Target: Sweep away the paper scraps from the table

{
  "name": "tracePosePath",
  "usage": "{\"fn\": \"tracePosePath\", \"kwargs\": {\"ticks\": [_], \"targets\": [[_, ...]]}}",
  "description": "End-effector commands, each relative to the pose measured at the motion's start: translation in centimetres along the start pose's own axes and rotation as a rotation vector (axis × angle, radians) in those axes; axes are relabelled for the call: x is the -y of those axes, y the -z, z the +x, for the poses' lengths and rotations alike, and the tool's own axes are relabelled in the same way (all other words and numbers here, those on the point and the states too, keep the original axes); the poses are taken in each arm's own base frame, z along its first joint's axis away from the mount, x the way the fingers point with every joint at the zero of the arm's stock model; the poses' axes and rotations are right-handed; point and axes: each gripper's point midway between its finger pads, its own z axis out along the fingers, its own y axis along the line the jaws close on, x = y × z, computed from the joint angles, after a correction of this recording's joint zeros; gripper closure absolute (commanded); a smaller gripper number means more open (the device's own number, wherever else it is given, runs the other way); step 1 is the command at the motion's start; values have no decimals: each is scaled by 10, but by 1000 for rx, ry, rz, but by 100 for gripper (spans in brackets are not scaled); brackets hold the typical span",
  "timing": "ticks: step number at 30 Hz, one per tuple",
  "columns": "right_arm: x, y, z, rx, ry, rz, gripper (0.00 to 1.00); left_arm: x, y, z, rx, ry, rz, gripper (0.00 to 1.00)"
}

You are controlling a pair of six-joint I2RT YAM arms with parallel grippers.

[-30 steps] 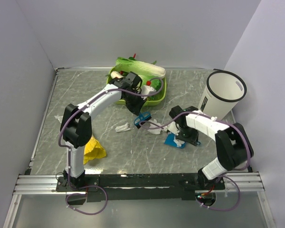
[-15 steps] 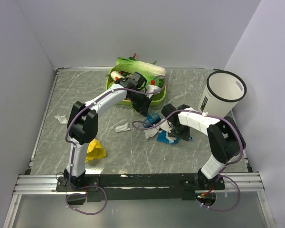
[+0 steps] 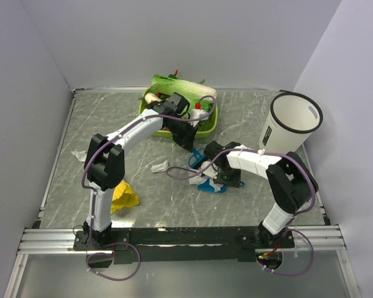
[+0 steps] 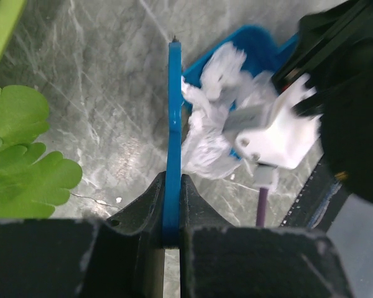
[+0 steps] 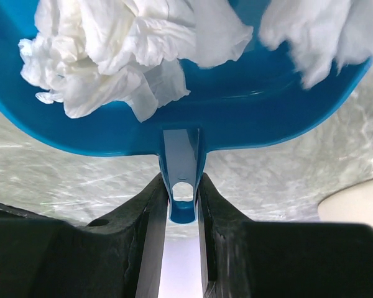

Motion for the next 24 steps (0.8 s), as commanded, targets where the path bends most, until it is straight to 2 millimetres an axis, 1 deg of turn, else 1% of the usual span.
{"fn": "tracePosePath", "kwargs": {"ticks": [1, 7, 9, 10, 11, 12, 13, 14, 15, 16, 17, 19, 20, 21, 22, 23, 24], "targets": [[-6, 8, -22, 73, 42, -2, 100, 25, 30, -26, 102, -51, 56, 99], [-10, 5, -40, 115, 38, -17, 100, 24, 31, -30, 108, -58, 46, 99], [-13, 4, -42, 120, 35, -21, 100, 24, 35, -32, 112, -66, 37, 99], [-13, 2, -42, 114, 39, -19, 100, 21, 37, -34, 115, -71, 11, 99], [-14, 2, -42, 106, 35, -21, 100, 16, 42, -36, 123, -79, -23, 99], [-14, 2, -41, 101, 33, -24, 100, 12, 51, -40, 140, -86, -64, 99], [-15, 3, -41, 100, 35, -25, 100, 0, 60, -41, 146, -88, -144, 99], [-16, 4, -40, 100, 38, -25, 100, -9, 71, -41, 155, -80, -191, 99], [-15, 7, -39, 109, 34, -17, 100, -11, 84, -40, 168, -82, -225, 99], [-15, 7, -39, 111, 37, -13, 100, -18, 92, -37, 161, -78, -263, 99], [-17, 7, -36, 106, 38, -17, 100, -24, 101, -27, 141, -53, -279, 99], [-19, 7, -35, 105, 38, -18, 100, -23, 109, -7, 106, -24, -275, 99], [-19, 6, -33, 99, 37, -18, 100, -25, 118, 4, 93, 9, -275, 99], [-20, 5, -32, 93, 35, -22, 100, -25, 114, 21, 62, 46, -257, 99], [-20, 5, -33, 92, 24, -23, 100, -24, 114, 31, 49, 63, -238, 99], [-20, 6, -35, 96, 20, -26, 100, -17, 117, 38, 47, 71, -207, 99], [-20, 6, -36, 95, 17, -29, 100, -15, 108, 57, 2, 92, -183, 99]]}}
